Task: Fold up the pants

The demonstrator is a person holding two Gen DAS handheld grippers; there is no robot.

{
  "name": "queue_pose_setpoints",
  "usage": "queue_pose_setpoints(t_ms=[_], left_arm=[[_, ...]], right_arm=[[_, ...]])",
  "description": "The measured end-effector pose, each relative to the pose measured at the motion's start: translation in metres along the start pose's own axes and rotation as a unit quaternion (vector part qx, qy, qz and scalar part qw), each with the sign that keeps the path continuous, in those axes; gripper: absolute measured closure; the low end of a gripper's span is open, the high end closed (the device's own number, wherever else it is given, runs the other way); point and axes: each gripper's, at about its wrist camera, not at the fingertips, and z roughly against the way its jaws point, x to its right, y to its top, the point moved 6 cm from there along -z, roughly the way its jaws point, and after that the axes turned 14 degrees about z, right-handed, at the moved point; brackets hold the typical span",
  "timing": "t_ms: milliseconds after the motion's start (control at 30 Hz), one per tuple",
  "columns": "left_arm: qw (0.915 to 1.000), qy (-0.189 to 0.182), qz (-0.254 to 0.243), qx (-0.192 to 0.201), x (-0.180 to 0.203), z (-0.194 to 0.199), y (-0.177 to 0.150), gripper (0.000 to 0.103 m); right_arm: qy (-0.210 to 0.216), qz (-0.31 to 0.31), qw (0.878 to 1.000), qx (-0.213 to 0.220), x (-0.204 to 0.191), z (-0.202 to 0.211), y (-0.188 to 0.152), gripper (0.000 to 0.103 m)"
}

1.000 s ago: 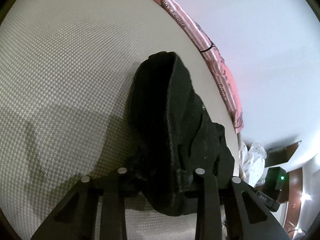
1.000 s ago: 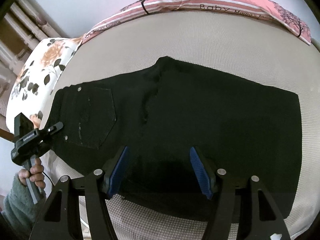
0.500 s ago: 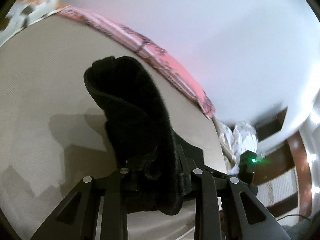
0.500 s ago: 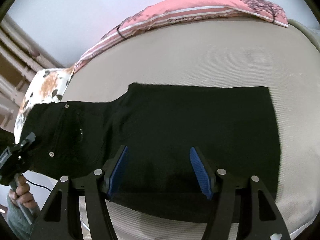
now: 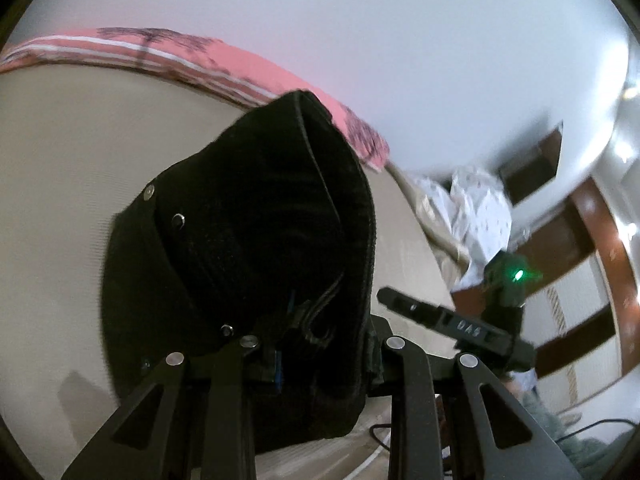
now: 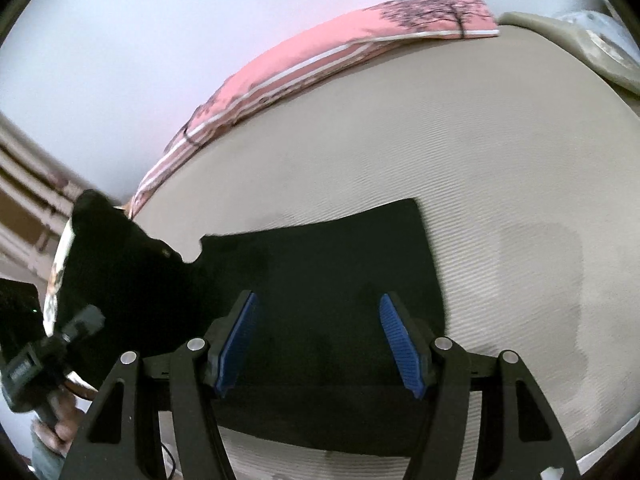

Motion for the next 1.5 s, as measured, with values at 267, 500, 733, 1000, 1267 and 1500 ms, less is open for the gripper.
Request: queue_pose_setpoints(t_ms=[267,500,733,1000,1267,1500], left_arm=[[0.9952,0.076,-0.029,-0.054,0.007,-0.081,-0.029,0.076],[0.9868,0.123,-0.084,-0.064,0.019,-0.101,-0.053,0.041],[0.9874,0.106,-0.11,-0.042,0.048,-0.076,-0.048,0.027],[0.98,0.191,-0.026,0.047,-0.031,-0.005,-0.011,0.026],[0.9616,0.261,0.049,0.071,-0.108,0.025,-0.007,0.026],[0.9579,0.271,0.073,0.062,-0.129,0.017,-0.014,0.026]], right_arm=[[0.004,-0.044,0.999,0.004,0.053,0.018,0.011,0.042],[0.014,-0.034,0.999,-0.011,0.071,0.02,0.008,0.042],[0.108,-0.038,0.993,-0.03,0.065,0.004,0.011,0.04],[0.188,0.022,0.979,-0.077,0.032,-0.035,0.019,0.04],[0.213,0.061,0.967,-0.126,0.019,-0.075,0.017,0.041],[0.248,0.082,0.959,-0.114,0.003,-0.092,0.022,0.049]])
